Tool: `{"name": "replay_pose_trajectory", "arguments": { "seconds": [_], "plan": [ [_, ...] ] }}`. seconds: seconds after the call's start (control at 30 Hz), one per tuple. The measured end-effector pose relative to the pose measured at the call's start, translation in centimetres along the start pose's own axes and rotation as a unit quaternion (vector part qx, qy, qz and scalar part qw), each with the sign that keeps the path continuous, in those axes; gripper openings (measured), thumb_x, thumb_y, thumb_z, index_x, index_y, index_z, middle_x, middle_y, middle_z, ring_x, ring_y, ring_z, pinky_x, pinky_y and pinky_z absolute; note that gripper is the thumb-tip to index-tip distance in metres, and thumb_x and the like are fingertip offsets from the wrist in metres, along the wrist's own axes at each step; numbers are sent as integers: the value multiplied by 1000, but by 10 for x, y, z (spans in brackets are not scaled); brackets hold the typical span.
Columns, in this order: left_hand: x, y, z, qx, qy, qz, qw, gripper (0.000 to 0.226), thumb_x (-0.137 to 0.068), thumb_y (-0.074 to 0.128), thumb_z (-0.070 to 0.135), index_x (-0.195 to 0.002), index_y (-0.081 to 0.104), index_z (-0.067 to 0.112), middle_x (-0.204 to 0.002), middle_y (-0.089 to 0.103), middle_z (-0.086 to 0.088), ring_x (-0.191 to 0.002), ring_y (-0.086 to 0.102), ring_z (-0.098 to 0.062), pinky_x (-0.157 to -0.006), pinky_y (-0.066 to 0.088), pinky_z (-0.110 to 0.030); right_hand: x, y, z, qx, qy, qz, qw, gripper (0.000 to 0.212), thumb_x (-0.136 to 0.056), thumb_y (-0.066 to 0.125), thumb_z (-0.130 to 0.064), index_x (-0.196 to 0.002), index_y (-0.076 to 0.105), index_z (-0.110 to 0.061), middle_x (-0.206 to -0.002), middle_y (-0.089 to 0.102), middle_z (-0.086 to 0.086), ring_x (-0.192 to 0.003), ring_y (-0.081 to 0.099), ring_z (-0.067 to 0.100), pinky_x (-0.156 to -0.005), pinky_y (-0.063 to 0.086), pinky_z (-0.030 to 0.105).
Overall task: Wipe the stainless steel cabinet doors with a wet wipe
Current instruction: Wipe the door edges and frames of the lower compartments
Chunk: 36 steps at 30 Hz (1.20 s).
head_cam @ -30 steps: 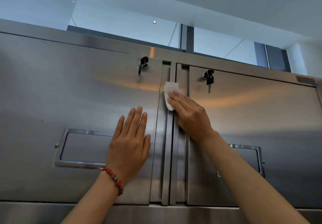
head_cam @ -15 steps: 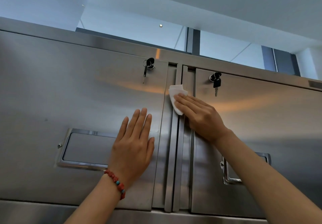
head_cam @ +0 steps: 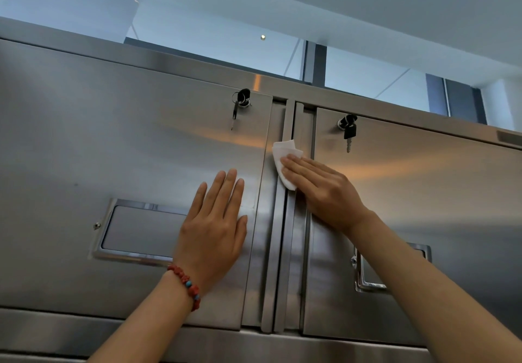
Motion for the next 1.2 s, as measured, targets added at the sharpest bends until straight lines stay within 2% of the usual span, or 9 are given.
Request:
{"name": "replay_pose_trajectory", "arguments": {
  "seconds": [0.33,0.53,0.7,0.83,1.0,1.2],
  "plan": [
    [0,0,0,3,-2,3,1000,54,-94,27,31,-136,43,-1,-143,38,-20,-134,35,-33,-108,31,-51,-2,0,-1,4,18,-10,1000,31,-77,71,7,-108,67,8,-117,62,24,-109,60,34,-88,53,46],
    [0,0,0,4,-1,4,1000,55,-95,26,31,-135,44,-1,-143,38,-20,-133,36,-33,-107,31,-52,2,-1,-3,14,0,-17,1000,34,-74,75,7,-107,67,8,-115,63,24,-108,61,34,-90,52,45],
    [0,0,0,5,-3,4,1000,58,-99,15,33,-135,43,-1,-143,39,-20,-133,36,-34,-107,31,-52,-4,0,2,27,6,-10,1000,33,-74,72,10,-107,67,8,-115,63,24,-108,62,34,-88,53,45],
    [0,0,0,2,1,9,1000,54,-95,27,31,-135,44,-1,-143,39,-20,-133,36,-34,-107,32,-52,2,2,-3,28,5,-7,1000,29,-80,65,7,-109,66,8,-117,62,24,-109,60,35,-89,53,46],
    [1,1,-1,4,2,12,1000,54,-95,27,31,-135,44,-1,-143,38,-20,-133,36,-33,-107,32,-52,-3,2,2,24,3,-8,1000,32,-74,72,9,-106,67,8,-114,64,24,-107,62,34,-89,52,45],
    [0,2,0,5,0,7,1000,54,-94,27,31,-135,43,-1,-143,38,-20,-133,35,-33,-106,33,-53,-4,3,0,20,23,-9,1000,35,-71,71,13,-106,68,8,-114,63,24,-107,62,34,-88,53,46]
  ]
}}
Point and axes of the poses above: each hand's wrist, its own x-axis away from the middle knuckle, its own y-axis out of the palm, z = x × y, the point moved 3 cm from there along -x, towards the middle knuckle
